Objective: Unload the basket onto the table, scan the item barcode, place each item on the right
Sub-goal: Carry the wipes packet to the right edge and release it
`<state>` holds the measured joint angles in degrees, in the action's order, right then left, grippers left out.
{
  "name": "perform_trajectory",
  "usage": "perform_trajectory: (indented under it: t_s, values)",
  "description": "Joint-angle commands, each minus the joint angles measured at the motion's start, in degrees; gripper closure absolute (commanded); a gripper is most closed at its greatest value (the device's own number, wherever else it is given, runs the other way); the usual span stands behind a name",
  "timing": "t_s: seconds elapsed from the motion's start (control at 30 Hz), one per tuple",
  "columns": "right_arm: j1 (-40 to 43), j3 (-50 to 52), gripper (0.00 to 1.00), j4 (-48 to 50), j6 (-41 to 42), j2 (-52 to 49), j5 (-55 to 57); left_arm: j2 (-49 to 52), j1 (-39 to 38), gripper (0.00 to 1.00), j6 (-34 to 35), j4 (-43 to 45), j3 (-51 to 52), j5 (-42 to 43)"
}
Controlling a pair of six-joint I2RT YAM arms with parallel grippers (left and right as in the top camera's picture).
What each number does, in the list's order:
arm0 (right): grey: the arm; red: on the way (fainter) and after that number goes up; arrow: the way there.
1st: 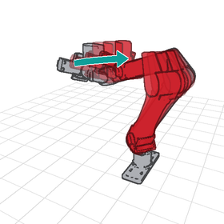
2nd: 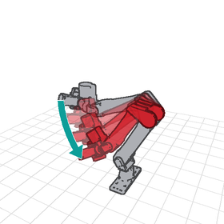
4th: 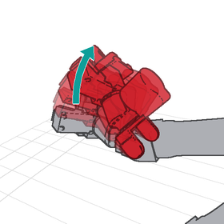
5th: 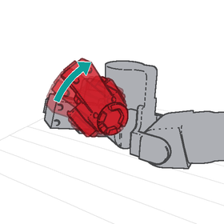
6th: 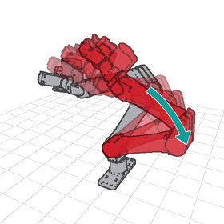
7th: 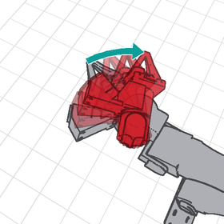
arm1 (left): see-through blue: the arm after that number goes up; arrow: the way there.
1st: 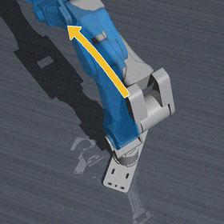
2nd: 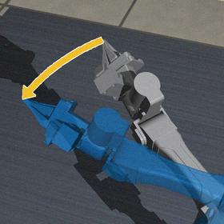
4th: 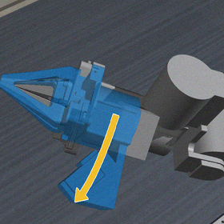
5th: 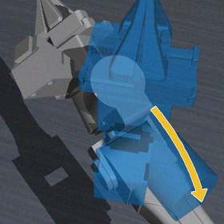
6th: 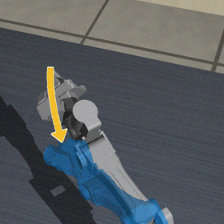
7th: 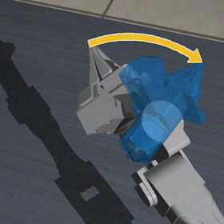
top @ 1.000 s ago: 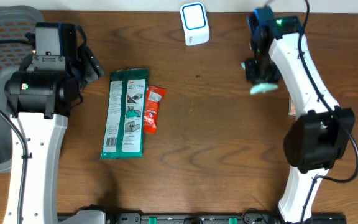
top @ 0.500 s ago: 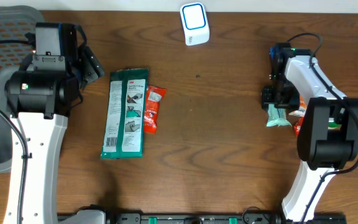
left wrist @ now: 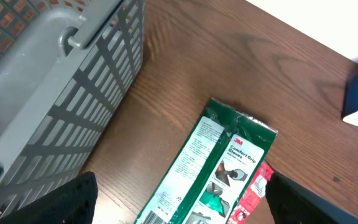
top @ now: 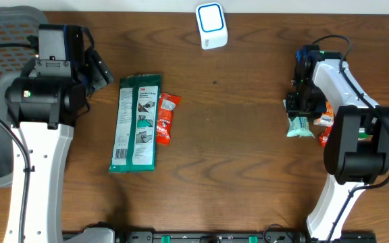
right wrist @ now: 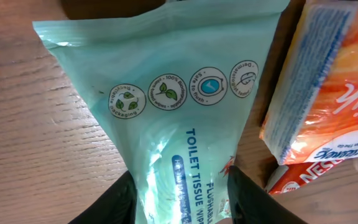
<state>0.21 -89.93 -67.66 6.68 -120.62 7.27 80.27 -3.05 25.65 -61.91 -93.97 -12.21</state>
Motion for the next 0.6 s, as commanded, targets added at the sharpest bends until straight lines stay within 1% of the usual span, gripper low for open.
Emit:
perform_trajectory:
  t_s: [0.0,0.23,0.27,0.3,0.33,0.4,0.47,0.57]
  values:
    - [0.24,-1.95,0.61,-0.55,-0.57,0.83,-0.72,0.22,0.24,0.13,-0.11,-0.15,-0.92,-0.72]
    - [0.24,-3.69,0.57,-2.64,-0.81,1.16,-0.72,0.22,0.24,0.13,-0.11,-0.17,-0.92,-0.72]
    - [0.24,-3.67,0.59,-2.84,-0.76,1.16,-0.72,0.22,0.24,0.13,-0.11,-0.17,-0.92,-0.72]
    - [0.24,-3.54,0.64,-2.84,-0.76,1.14,-0.72,0.22,0.24,0.13,-0.11,-0.15,-0.92,-0.72]
    - [0.24,-2.89,0.77,-2.38,-0.76,1.11,-0.72,0.22,0.24,0.13,-0.11,-0.15,-0.92,-0.72]
    - [0.24,-2.16,0.88,-2.03,-0.76,1.11,-0.72,0.22,0.24,0.13,-0.11,-0.15,-0.92,-0.72]
    - [0.24,0.13,0.91,0.0,-0.76,1.09,-0.68,0.22,0.24,0.13,-0.11,-0.15,-0.92,-0.72]
    - [0.24,4.31,0.91,3.82,-0.72,1.09,-0.22,0.22,0.24,0.13,-0.11,-0.17,-0.92,-0.72]
